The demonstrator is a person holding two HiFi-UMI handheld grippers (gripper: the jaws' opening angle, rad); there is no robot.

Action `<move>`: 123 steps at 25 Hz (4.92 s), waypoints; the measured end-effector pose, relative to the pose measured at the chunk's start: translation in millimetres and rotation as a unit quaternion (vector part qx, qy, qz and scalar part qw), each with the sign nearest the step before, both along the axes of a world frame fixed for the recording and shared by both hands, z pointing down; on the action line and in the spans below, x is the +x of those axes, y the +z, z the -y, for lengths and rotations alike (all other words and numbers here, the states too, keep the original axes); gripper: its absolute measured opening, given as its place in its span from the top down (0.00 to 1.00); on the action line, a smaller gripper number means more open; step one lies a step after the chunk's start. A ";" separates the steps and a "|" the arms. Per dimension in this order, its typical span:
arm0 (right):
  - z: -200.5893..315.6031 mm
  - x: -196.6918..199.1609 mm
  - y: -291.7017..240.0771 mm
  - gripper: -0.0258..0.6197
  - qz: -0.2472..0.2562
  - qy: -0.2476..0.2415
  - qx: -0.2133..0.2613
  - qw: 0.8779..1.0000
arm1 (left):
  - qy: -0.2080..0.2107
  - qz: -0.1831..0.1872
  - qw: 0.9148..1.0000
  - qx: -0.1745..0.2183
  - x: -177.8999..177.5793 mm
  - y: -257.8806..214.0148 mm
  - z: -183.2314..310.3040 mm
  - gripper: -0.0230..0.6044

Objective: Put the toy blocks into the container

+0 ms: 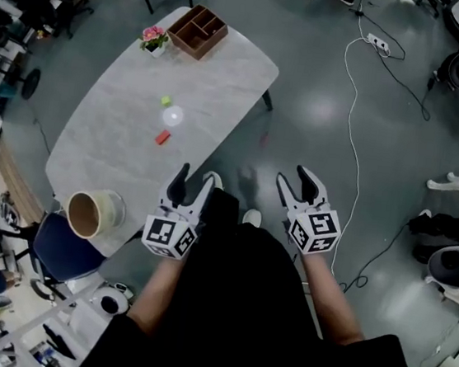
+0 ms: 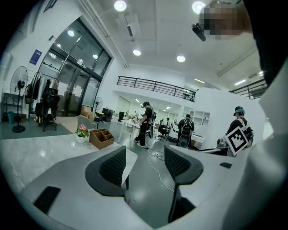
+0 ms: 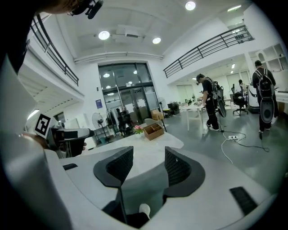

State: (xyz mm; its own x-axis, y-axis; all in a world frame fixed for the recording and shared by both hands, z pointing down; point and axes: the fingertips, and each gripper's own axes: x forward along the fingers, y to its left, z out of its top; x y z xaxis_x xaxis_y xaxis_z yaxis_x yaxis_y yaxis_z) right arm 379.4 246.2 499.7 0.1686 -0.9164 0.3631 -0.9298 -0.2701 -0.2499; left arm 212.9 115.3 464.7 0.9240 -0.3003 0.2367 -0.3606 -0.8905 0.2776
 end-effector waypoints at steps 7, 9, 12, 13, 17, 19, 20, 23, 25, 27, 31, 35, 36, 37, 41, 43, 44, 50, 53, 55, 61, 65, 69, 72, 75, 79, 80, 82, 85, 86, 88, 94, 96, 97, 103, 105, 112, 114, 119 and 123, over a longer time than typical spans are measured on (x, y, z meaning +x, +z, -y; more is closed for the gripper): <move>63.5 -25.3 -2.0 0.67 -0.024 -0.066 -0.016 0.997 | -0.056 -0.009 0.998 0.000 -32.7 5.1 57.6 0.57; 85.8 -26.9 -2.4 0.67 -0.026 -0.080 -0.018 0.996 | -0.073 -0.011 0.997 -0.007 -40.8 10.2 71.8 0.57; 121.9 -37.2 -4.1 0.67 -0.027 -0.098 -0.021 0.995 | -0.090 -0.008 0.996 -0.015 -54.3 16.9 96.4 0.57; 135.5 -41.0 -4.2 0.67 -0.028 -0.108 -0.023 0.993 | -0.095 -0.009 0.995 -0.019 -57.8 19.5 105.4 0.57; 189.2 -52.2 -1.6 0.67 -0.036 -0.152 -0.038 0.987 | -0.103 -0.017 0.994 -0.019 -61.9 24.8 138.3 0.56; 214.5 -58.4 1.6 0.67 -0.038 -0.169 -0.046 0.984 | -0.108 -0.022 0.994 -0.019 -64.2 26.6 155.8 0.56; 227.1 -62.2 3.3 0.67 -0.038 -0.178 -0.050 0.982 | -0.113 -0.025 0.993 -0.020 -66.5 27.6 165.2 0.56; 264.8 -76.6 8.6 0.67 -0.038 -0.208 -0.060 0.976 | -0.132 -0.032 0.990 -0.028 -75.0 31.3 192.5 0.56; 288.6 -88.2 11.4 0.67 -0.040 -0.227 -0.066 0.971 | -0.140 -0.034 0.989 -0.033 -81.3 36.8 208.1 0.56; 310.6 -99.7 15.0 0.67 -0.043 -0.244 -0.073 0.966 | -0.146 -0.037 0.988 -0.040 -87.7 43.3 222.6 0.56; 345.6 -119.4 27.0 0.67 -0.049 -0.273 -0.091 0.956 | -0.157 -0.042 0.985 -0.053 -98.6 54.3 248.0 0.56; 371.3 -132.4 35.1 0.67 -0.040 -0.286 -0.103 0.952 | -0.159 -0.043 0.984 -0.064 -104.6 62.5 262.3 0.56; 377.4 -134.7 38.1 0.67 -0.040 -0.291 -0.107 0.950 | -0.159 -0.042 0.984 -0.065 -105.0 63.8 265.0 0.56; 382.8 -137.0 41.7 0.67 -0.042 -0.296 -0.111 0.948 | -0.159 -0.041 0.984 -0.066 -105.5 64.9 267.1 0.56; 403.9 -141.6 58.5 0.67 -0.054 -0.328 -0.129 0.934 | -0.178 -0.038 0.980 -0.078 -110.3 69.7 272.7 0.56; 418.9 -139.6 68.3 0.67 -0.060 -0.346 -0.134 0.927 | -0.191 -0.033 0.978 -0.082 -109.8 73.3 276.3 0.56; 426.5 -138.9 74.6 0.67 -0.062 -0.356 -0.137 0.922 | -0.195 -0.029 0.977 -0.081 -108.1 76.1 277.5 0.56; 465.4 -132.5 118.2 0.67 -0.092 -0.429 -0.160 0.884 | -0.225 -0.005 0.971 -0.083 -93.0 90.6 278.5 0.56; 480.8 -134.4 140.1 0.67 -0.098 -0.467 -0.172 0.862 | -0.253 -0.002 0.963 -0.094 -86.0 93.1 284.1 0.56; 485.0 -136.5 157.2 0.67 -0.097 -0.490 -0.184 0.847 | -0.270 -0.001 0.958 -0.099 -81.8 95.3 286.8 0.56; 494.0 -139.5 209.0 0.67 -0.103 -0.536 -0.221 0.808 | -0.305 0.007 0.946 -0.108 -72.1 104.0 293.3 0.56; 494.9 -147.2 239.4 0.67 -0.098 -0.568 -0.240 0.781 | -0.329 0.012 0.938 -0.111 -71.2 107.1 292.9 0.56; 501.8 -150.3 259.4 0.67 -0.108 -0.590 -0.240 0.763 | -0.367 0.017 0.923 -0.111 -75.8 110.2 293.4 0.56; 501.6 -150.7 275.2 0.67 -0.127 -0.605 -0.247 0.746 | -0.397 0.022 0.911 -0.112 -84.5 110.7 289.6 0.56; 499.2 -150.0 291.1 0.67 -0.140 -0.616 -0.262 0.730 | -0.425 0.017 0.896 -0.125 -92.2 111.3 283.0 0.56; 499.9 -148.3 300.9 0.69 -0.147 -0.620 -0.267 0.723 | -0.457 0.009 0.877 -0.147 -98.6 109.3 271.7 0.56; 501.9 -148.7 301.8 0.72 -0.150 -0.621 -0.266 0.722 | -0.462 0.009 0.875 -0.148 -99.9 108.5 269.9 0.56; 504.9 -150.5 302.4 0.74 -0.155 -0.624 -0.262 0.719 | -0.467 0.009 0.872 -0.147 -101.1 106.8 266.6 0.56; 503.7 -151.8 303.0 0.75 -0.162 -0.627 -0.264 0.714 | -0.465 0.012 0.874 -0.143 -100.9 105.0 262.0 0.56; 502.1 -151.6 302.6 0.75 -0.162 -0.627 -0.267 0.714 | -0.464 0.013 0.874 -0.140 -101.6 103.6 261.5 0.56; 498.5 -151.3 299.2 0.75 -0.161 -0.628 -0.271 0.711 | -0.465 0.009 0.875 -0.134 -103.9 99.1 260.7 0.56; 495.3 -172.1 274.1 0.75 -0.158 -0.627 -0.249 0.721 | -0.457 -0.001 0.881 -0.125 -121.5 94.5 251.2 0.56; 493.4 -185.2 260.0 0.75 -0.156 -0.624 -0.236 0.728 | -0.457 -0.003 0.882 -0.118 -132.4 90.4 246.6 0.56; 491.8 -193.3 252.3 0.75 -0.155 -0.625 -0.229 0.730 | -0.457 -0.006 0.882 -0.113 -138.5 87.5 244.0 0.56; 465.7 -250.1 212.2 0.75 -0.149 -0.628 -0.207 0.735 | -0.459 -0.019 0.884 -0.082 -183.1 67.8 221.4 0.56; 461.2 -269.3 200.5 0.75 -0.152 -0.628 -0.199 0.737 | -0.460 -0.023 0.884 -0.075 -199.0 63.9 215.4 0.56; 441.4 -352.0 156.2 0.75 -0.160 -0.648 -0.159 0.727 | -0.488 -0.040 0.870 -0.052 -266.5 47.3 185.6 0.56; 432.1 -374.6 143.0 0.75 -0.160 -0.658 -0.147 0.721 | -0.496 -0.044 0.866 -0.044 -284.1 41.6 175.2 0.56; 418.2 -427.3 120.9 0.75 -0.161 -0.677 -0.120 0.708 | -0.518 -0.052 0.854 -0.020 -327.2 30.5 154.0 0.56; 404.5 -464.0 108.3 0.75 -0.168 -0.686 -0.106 0.700 | -0.527 -0.058 0.848 -0.011 -356.6 25.9 134.0 0.56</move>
State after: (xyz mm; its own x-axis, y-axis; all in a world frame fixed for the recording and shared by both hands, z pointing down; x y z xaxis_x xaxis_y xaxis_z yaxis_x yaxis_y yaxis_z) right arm -84.6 -158.3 608.0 -0.7096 -0.2313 0.6656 -0.3473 0.9367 -0.0447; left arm -143.7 -18.7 490.6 0.1637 -0.9703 0.1783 -0.9217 -0.0860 0.3784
